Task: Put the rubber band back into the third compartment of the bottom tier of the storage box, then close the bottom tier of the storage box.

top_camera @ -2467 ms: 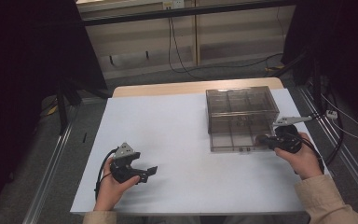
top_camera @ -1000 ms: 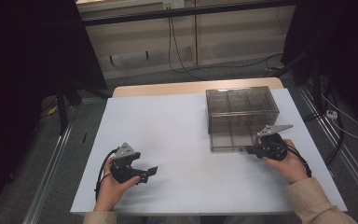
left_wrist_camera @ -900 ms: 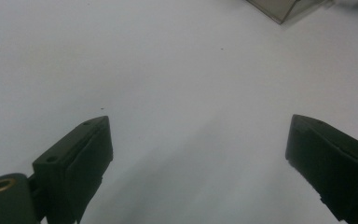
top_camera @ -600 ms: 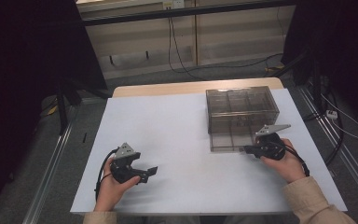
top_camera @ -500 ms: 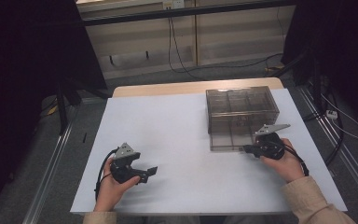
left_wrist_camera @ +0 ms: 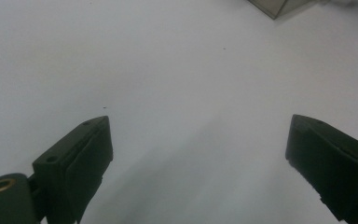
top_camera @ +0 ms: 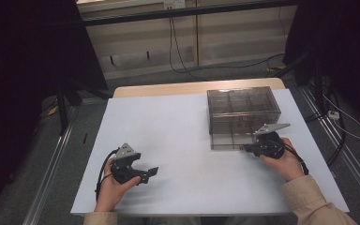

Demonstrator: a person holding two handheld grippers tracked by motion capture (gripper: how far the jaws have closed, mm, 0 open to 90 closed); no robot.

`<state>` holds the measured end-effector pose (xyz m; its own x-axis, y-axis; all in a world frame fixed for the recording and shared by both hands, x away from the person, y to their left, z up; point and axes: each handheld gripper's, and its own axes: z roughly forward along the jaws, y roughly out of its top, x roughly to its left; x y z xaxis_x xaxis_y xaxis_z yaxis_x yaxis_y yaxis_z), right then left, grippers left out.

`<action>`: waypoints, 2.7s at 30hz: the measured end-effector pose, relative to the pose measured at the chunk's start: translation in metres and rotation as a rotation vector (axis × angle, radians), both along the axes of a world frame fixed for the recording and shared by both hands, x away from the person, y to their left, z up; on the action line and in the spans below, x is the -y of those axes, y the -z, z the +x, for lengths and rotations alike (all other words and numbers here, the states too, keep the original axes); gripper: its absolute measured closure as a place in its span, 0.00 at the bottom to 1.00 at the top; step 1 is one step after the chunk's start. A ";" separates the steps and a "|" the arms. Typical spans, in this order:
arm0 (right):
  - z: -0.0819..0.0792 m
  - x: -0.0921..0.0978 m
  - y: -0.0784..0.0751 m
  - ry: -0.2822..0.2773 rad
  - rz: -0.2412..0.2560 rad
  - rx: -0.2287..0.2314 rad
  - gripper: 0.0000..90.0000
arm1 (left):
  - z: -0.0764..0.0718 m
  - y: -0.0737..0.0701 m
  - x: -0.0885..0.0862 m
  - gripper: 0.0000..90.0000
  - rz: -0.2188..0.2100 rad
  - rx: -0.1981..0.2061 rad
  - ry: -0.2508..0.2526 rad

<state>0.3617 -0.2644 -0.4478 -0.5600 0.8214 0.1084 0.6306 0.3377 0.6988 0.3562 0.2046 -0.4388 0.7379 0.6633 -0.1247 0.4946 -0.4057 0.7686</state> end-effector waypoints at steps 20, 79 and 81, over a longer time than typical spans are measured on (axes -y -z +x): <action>0.001 -0.001 0.000 0.000 -0.009 0.000 1.00 | 0.000 0.000 0.001 0.08 0.000 0.000 0.004; 0.020 0.000 0.001 0.042 -0.043 0.025 1.00 | 0.000 0.000 -0.002 0.08 -0.004 -0.002 -0.001; 0.020 0.000 0.001 0.043 -0.043 0.024 1.00 | 0.000 0.001 -0.001 0.08 -0.006 -0.002 -0.001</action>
